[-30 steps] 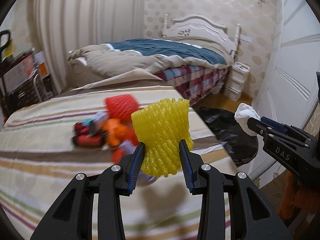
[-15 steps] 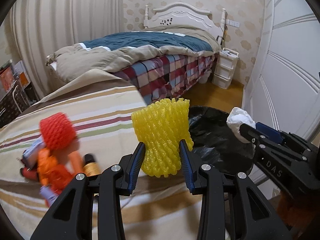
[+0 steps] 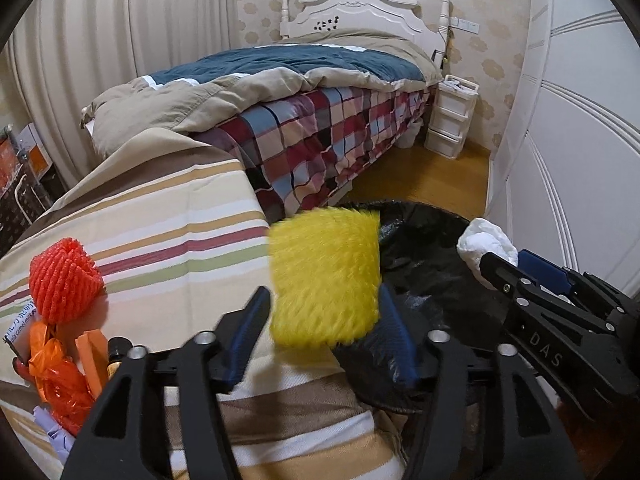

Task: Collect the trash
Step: 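Carry the foam net and white bag with both tools over the black trash bin, then open both tools to drop the foam net and white bag into the bin, then move both tools back toward the trash pile on the bed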

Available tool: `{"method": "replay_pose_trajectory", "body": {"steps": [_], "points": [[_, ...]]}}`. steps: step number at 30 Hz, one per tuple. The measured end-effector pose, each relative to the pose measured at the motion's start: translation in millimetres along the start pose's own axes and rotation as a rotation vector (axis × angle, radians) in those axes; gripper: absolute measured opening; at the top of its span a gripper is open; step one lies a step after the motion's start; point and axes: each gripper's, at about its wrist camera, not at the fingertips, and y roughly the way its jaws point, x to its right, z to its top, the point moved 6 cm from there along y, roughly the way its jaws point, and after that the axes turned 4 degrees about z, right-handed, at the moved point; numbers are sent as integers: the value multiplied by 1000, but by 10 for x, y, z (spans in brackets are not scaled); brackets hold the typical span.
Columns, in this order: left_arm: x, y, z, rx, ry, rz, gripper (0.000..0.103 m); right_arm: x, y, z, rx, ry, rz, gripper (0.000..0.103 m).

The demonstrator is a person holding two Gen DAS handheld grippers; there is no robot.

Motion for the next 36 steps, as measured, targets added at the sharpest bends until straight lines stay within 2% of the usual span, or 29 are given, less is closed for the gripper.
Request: {"method": "replay_pose_trajectory", "body": {"steps": [3, 6, 8, 19, 28, 30, 36], "points": [[1, -23, -4, 10, 0, 10, 72, 45, 24, -3, -2, 7, -10, 48], [-16, -41, -7, 10, -9, 20, 73, 60, 7, -6, 0, 11, -21, 50], [-46, -68, -14, 10, -15, 29, 75, 50, -22, -11, 4, 10, -22, 55], [-294, -457, -145, 30, -42, 82, 75, -204, -297, -99, 19, -5, 3, 61], [-735, -839, -543, 8, -106, 118, 75, -660, -613, -395, 6, -55, 77, 62], [-869, -918, -640, 6, -118, 149, 75, -785, -664, -459, 2, -75, 96, 62], [-1177, -965, -901, -30, -193, 192, 75, -1084, -768, -631, -10, -122, 140, 62]]}}
